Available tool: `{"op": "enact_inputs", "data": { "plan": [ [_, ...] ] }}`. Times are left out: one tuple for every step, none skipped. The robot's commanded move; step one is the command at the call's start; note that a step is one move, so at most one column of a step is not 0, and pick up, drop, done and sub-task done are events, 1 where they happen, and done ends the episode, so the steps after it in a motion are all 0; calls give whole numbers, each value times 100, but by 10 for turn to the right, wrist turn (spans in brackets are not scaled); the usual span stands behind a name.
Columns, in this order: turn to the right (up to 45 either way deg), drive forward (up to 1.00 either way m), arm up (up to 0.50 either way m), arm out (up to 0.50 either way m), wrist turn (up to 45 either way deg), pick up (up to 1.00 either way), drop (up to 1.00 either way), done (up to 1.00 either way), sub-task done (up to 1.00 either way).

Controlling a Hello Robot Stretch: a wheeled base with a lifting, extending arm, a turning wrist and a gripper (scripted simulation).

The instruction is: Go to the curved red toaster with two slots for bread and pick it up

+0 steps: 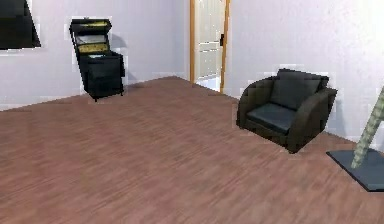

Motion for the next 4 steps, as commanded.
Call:
{"op": "enact_inputs", "data": {
  "plan": [
    [0, 100, 0, 0, 0, 0, 0, 0, 0],
    [0, 100, 0, 0, 0, 0, 0, 0, 0],
    [-60, 0, 0, 0, 0, 0, 0, 0, 0],
    [-30, 0, 0, 0, 0, 0, 0, 0, 0]
  ]
}}
